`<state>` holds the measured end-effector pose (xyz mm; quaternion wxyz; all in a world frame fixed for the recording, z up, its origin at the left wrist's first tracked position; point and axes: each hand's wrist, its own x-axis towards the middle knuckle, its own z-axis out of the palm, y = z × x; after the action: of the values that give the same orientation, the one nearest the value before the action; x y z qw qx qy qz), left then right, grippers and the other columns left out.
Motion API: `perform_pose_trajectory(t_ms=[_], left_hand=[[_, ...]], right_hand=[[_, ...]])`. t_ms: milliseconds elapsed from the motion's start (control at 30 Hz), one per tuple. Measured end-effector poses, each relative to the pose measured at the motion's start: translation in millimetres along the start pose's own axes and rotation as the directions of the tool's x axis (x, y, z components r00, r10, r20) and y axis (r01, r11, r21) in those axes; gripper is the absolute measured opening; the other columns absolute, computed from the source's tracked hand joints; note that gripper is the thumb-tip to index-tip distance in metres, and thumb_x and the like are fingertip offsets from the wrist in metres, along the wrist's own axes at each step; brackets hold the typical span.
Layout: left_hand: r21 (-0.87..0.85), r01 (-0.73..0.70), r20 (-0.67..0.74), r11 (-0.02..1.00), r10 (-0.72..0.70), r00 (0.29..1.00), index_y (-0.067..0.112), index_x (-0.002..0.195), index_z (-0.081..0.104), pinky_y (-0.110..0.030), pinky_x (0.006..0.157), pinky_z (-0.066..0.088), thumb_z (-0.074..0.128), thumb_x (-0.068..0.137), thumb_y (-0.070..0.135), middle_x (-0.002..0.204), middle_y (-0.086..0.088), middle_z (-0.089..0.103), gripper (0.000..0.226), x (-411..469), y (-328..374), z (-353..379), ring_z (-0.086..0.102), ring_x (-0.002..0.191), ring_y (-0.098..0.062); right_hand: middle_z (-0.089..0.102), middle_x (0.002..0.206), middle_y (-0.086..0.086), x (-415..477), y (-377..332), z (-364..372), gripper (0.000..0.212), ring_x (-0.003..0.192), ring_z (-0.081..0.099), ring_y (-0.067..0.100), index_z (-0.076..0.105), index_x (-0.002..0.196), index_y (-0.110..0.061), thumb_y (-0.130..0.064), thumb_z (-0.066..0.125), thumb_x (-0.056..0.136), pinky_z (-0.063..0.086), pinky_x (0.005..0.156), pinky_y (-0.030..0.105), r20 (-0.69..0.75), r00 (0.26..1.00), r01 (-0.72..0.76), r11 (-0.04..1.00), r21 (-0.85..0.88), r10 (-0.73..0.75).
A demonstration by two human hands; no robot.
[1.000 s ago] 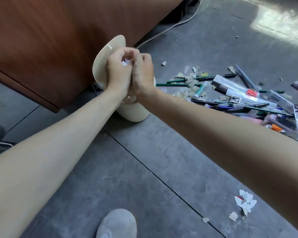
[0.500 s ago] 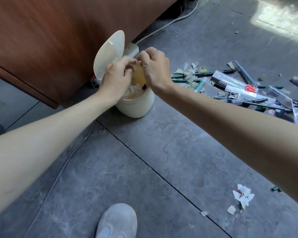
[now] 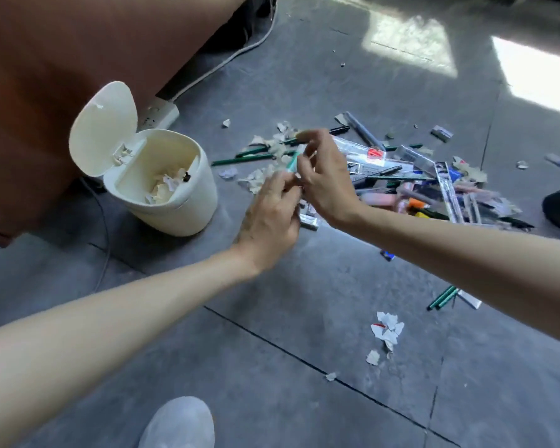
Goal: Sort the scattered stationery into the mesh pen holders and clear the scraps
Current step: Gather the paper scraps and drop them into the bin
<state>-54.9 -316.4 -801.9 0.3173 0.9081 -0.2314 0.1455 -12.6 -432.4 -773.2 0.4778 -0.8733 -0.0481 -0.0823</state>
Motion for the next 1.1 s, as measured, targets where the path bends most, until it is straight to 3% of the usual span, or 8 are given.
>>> perform_pose_trajectory(t_ms=[100,200,367,500,700,867,1033,1100], left_hand=[[-0.089,-0.138,0.306,0.986,0.159,0.939,0.004,0.096,0.062,-0.037,0.075,0.049,0.065,0.069,0.003,0.103,-0.015,0.056,0.027,-38.3,27.6,42.3,0.055,0.091,-0.03],[-0.177,-0.287,0.518,0.941,0.337,0.786,0.007,0.105,0.062,-0.036,0.087,0.049,0.062,0.078,0.023,0.116,-0.013,0.059,0.032,-68.3,49.9,71.6,0.056,0.103,-0.029],[-0.295,-0.537,0.576,0.79,0.595,0.56,0.014,0.138,0.039,-0.04,0.112,0.015,0.046,0.081,0.064,0.146,-0.009,0.033,0.076,-89.6,54.4,77.3,0.026,0.136,-0.021],[-0.241,-0.677,0.673,0.696,0.622,0.4,0.015,0.147,0.021,-0.046,0.113,-0.003,0.045,0.062,0.085,0.149,-0.005,0.021,0.113,-105.1,32.5,77.7,0.01,0.143,-0.021],[-0.054,-0.644,0.656,0.763,0.514,0.553,0.011,0.143,0.031,-0.049,0.114,0.004,0.034,0.075,0.078,0.143,-0.012,0.039,0.095,-98.2,43.3,101.5,0.023,0.14,-0.025],[0.001,-0.383,0.528,0.924,0.324,0.785,0.011,0.139,0.031,-0.044,0.113,-0.001,0.034,0.082,0.061,0.14,-0.016,0.044,0.077,-97.7,63.1,118.7,0.022,0.137,-0.025],[-0.108,-0.547,0.61,0.83,0.489,0.623,0.016,0.144,0.03,-0.045,0.111,0.018,0.029,0.084,0.065,0.15,-0.02,0.03,0.077,-117.7,82.8,131.5,0.028,0.14,-0.032],[-0.108,-0.538,0.607,0.836,0.485,0.63,0.015,0.137,0.045,-0.046,0.108,0.028,0.031,0.087,0.056,0.145,-0.02,0.039,0.066,-118.3,87.7,137.3,0.037,0.135,-0.034]], right_hand=[[0.05,0.093,-0.002,-56.2,47.2,-49.3,0.027,0.078,0.044,0.012,0.05,0.117,-0.01,-0.006,0.046,0.091,0.033,0.072,0.024,0.16,0.983,-0.062,0.985,-0.164,0.088],[0.049,0.09,-0.003,-119.7,85.1,-89.6,0.027,0.079,0.045,0.014,0.051,0.116,-0.015,-0.007,0.047,0.09,0.036,0.073,0.031,0.269,0.929,-0.151,0.923,-0.354,0.255],[0.049,0.111,0.002,-195.7,107.1,-124.9,0.028,0.103,0.053,0.021,0.051,0.115,-0.014,-0.01,0.047,0.088,0.043,0.086,0.036,0.439,0.798,-0.142,0.837,-0.529,0.412],[0.046,0.113,0.002,-216.7,106.7,-129.9,0.03,0.102,0.052,0.024,0.047,0.118,-0.016,-0.012,0.046,0.089,0.045,0.083,0.038,0.398,0.791,-0.205,0.815,-0.542,0.464],[0.046,0.118,0.002,-221.4,109.5,-117.2,0.034,0.103,0.055,0.028,0.044,0.123,-0.019,-0.014,0.043,0.089,0.047,0.085,0.045,0.301,0.814,-0.296,0.8,-0.521,0.497],[0.047,0.109,-0.001,-216.8,109.3,-117.1,0.04,0.094,0.049,0.018,0.042,0.125,-0.017,-0.007,0.043,0.086,0.043,0.087,0.037,0.236,0.812,-0.4,0.804,-0.441,0.534],[0.048,0.091,-0.004,-217.7,116.3,-123.0,0.038,0.084,0.05,0.018,0.043,0.117,-0.018,-0.003,0.042,0.082,0.04,0.076,0.032,0.137,0.793,-0.505,0.766,-0.397,0.593],[0.049,0.091,-0.003,-219.4,118.9,-125.1,0.038,0.084,0.05,0.019,0.044,0.116,-0.019,-0.003,0.042,0.081,0.042,0.077,0.033,0.096,0.79,-0.531,0.754,-0.387,0.605]])
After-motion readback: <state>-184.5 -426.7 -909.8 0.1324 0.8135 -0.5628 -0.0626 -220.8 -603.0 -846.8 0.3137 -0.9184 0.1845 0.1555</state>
